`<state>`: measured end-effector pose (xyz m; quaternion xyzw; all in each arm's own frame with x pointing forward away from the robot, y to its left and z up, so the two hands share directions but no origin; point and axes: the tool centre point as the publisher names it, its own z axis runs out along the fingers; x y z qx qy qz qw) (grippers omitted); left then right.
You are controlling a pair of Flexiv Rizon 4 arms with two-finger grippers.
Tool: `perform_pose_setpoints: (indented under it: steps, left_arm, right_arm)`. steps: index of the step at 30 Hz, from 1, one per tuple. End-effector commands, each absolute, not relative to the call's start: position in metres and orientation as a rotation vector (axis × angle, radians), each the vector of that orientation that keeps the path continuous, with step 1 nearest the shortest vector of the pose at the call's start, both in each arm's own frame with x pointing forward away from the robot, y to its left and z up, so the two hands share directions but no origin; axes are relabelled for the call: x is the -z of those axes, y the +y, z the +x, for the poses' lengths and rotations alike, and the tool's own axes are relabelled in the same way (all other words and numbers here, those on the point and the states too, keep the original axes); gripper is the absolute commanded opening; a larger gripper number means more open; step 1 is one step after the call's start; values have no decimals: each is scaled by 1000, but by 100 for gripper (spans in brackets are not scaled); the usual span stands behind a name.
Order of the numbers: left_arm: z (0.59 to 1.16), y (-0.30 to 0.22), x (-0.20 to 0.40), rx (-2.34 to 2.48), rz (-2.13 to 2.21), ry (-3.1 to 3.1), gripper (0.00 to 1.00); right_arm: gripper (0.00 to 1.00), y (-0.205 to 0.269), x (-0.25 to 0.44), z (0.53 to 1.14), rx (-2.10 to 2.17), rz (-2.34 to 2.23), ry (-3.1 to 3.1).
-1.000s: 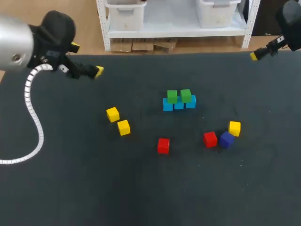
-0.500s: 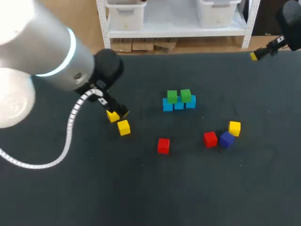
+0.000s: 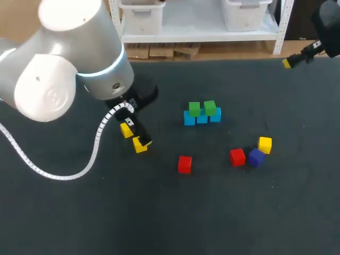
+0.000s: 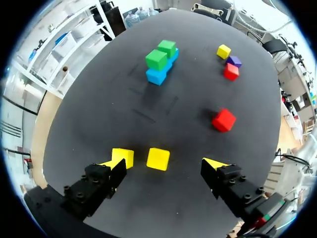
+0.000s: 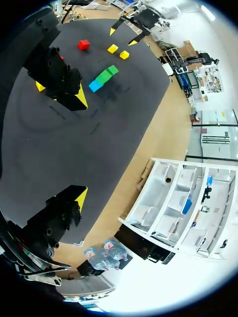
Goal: Place the blue cubes, place green cubes on the blue cubes, place the yellow cubes on the green cubes, then place the red cubes on the yellow cubes, and place purple cube on the red cubes.
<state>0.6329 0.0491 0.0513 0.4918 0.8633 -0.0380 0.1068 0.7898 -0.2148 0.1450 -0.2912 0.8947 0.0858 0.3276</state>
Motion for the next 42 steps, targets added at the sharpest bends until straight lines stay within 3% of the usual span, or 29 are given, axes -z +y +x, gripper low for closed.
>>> perform_pose_setpoints:
  steps: [1, 27, 28, 29, 32, 33, 34, 42]
  left_arm:
    - [642, 46, -37, 212, 1525, 2530, 100]
    - [636, 55, 2, 233, 1722, 2566, 100]
    - [636, 55, 2, 231, 1721, 2566, 89]
    - [637, 55, 2, 229, 1720, 2566, 64]
    - [639, 54, 1, 192, 1715, 2555, 35]
    - [640, 53, 0, 176, 1716, 2548, 7]
    - [641, 53, 0, 178, 1714, 2542, 0]
    - [643, 48, -6, 139, 1737, 2491, 0]
  right_arm:
    - [100, -215, -145, 789, -222, -761, 2344]
    - [100, -215, -145, 789, -222, -761, 2344]
    - [100, -215, -145, 789, -222, -761, 2344]
    - [100, -215, -145, 789, -222, -761, 2344]
    - [100, -215, -145, 789, -222, -761, 2344]
    - [100, -215, -145, 789, -222, -761, 2344]
    - [100, -215, -145, 789, -222, -761, 2344]
    - [100, -215, -145, 789, -222, -761, 2344]
